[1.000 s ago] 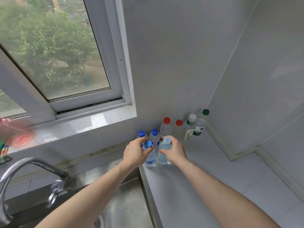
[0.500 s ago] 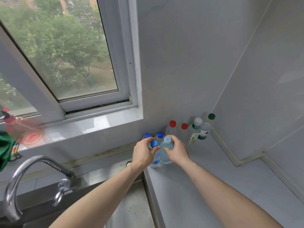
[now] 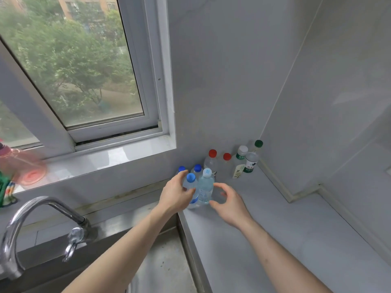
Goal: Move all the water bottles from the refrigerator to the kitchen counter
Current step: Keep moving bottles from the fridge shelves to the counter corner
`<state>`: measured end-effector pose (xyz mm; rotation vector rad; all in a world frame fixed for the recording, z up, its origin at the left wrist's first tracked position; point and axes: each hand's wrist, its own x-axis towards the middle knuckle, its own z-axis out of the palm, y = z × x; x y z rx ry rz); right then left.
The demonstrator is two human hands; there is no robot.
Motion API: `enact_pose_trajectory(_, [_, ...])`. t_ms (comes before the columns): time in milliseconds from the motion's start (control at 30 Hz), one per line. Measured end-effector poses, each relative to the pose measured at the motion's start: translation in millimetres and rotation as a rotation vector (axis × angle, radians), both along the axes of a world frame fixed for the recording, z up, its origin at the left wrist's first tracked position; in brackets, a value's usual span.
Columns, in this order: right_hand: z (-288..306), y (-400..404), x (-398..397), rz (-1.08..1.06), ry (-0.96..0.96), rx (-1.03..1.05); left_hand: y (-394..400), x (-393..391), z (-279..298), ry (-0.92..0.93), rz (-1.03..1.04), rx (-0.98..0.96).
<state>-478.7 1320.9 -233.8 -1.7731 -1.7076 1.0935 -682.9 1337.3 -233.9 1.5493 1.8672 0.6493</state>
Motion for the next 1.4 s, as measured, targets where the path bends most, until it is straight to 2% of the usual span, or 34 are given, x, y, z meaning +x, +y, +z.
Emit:
enact_pose_trajectory(100, [13, -29, 12, 0.010, 0.005, 0.004, -31, -7, 9, -0.065, -0.056, -0.020])
enact_pose_trajectory(300, [30, -87, 38, -0.018, 0.010, -0.002, -94, -21, 22, 0.018, -0.250, 0.086])
enact_pose_trajectory(433, [42, -130, 55, -0.070, 0.043, -0.004, -123, -13, 34, 0.001, -0.271, 0.180])
enact_pose_trajectory(600, [45, -178, 61, -0.117, 0.026, 0.022, -145, 15, 40, -0.019, -0.330, 0.173])
enact_pose_trajectory(733, [48, -218, 71, -0.161, 0.031, 0.001, -156, 45, 44, 0.053, -0.471, 0.158])
enact_pose_trajectory(1000, [58, -322, 141, -0.428, -0.003, 0.008, -194, 146, 53, 0.131, -0.798, 0.172])
enact_pose_trajectory(1133, [65, -396, 176, -0.586, 0.001, 0.010, -241, 205, 64, 0.117, -0.961, 0.214])
enact_pose_trajectory(1167, [73, -447, 190, -0.697, 0.020, 0.024, -277, 236, 73, 0.121, -1.062, 0.229])
enact_pose_trajectory(1400, [85, -544, 208, -0.829, 0.013, 0.070, -353, 280, 85, 0.080, -1.231, 0.220])
